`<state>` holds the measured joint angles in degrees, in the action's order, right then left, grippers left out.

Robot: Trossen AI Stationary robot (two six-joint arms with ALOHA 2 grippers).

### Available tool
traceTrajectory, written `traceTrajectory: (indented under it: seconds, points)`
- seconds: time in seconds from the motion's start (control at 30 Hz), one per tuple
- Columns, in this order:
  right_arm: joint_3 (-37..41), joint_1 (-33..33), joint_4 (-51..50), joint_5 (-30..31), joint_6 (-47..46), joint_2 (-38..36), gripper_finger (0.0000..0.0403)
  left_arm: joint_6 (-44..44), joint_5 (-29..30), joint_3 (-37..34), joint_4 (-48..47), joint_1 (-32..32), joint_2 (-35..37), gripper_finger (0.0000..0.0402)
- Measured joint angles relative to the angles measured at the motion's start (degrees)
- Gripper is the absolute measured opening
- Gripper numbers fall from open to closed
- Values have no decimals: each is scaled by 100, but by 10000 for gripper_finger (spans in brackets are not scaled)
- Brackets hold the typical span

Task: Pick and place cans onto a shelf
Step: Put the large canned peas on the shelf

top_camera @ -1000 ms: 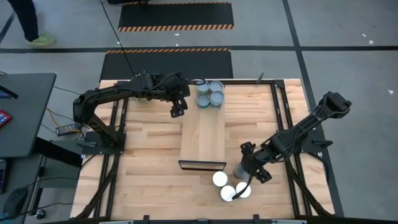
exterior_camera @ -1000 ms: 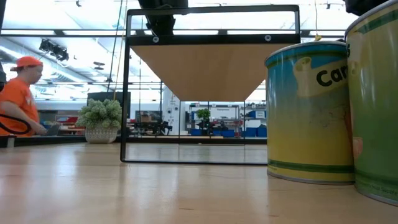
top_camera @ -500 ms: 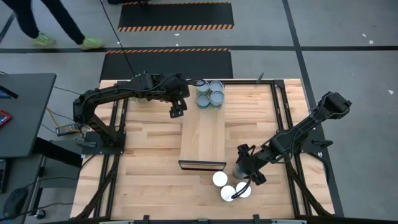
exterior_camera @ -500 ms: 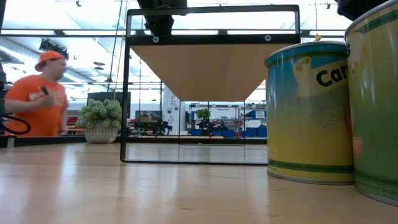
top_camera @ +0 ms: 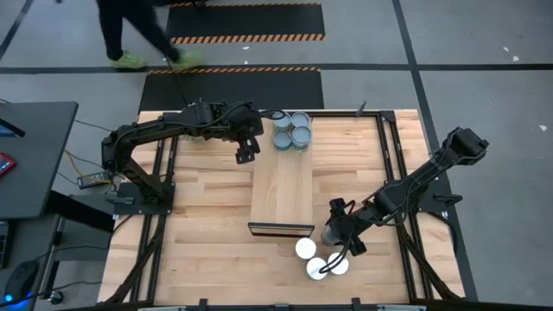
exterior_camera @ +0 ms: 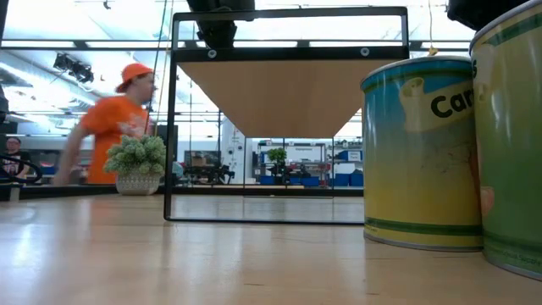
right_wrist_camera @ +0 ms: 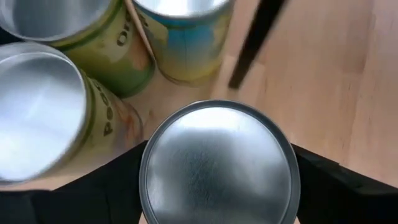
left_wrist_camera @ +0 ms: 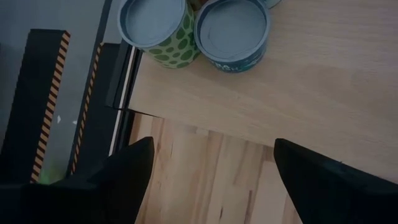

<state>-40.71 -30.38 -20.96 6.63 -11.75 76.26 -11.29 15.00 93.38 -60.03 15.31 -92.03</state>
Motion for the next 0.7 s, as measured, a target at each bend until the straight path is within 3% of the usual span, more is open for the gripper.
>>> traceTrajectory:
  seconds: [0.23, 0.4, 0.7]
  points:
    - [-118, 537, -1101, 368, -415, -746, 323, -212, -339, 0, -139, 2, 5, 337]
    - [-732, 1103, -2212, 734, -27, -1222, 322, -338, -683, 0, -75, 0, 20, 337]
    - [-1991, 2228, -3118, 706, 627, -1129, 322, -334, -675, 0, 39, 2, 20, 337]
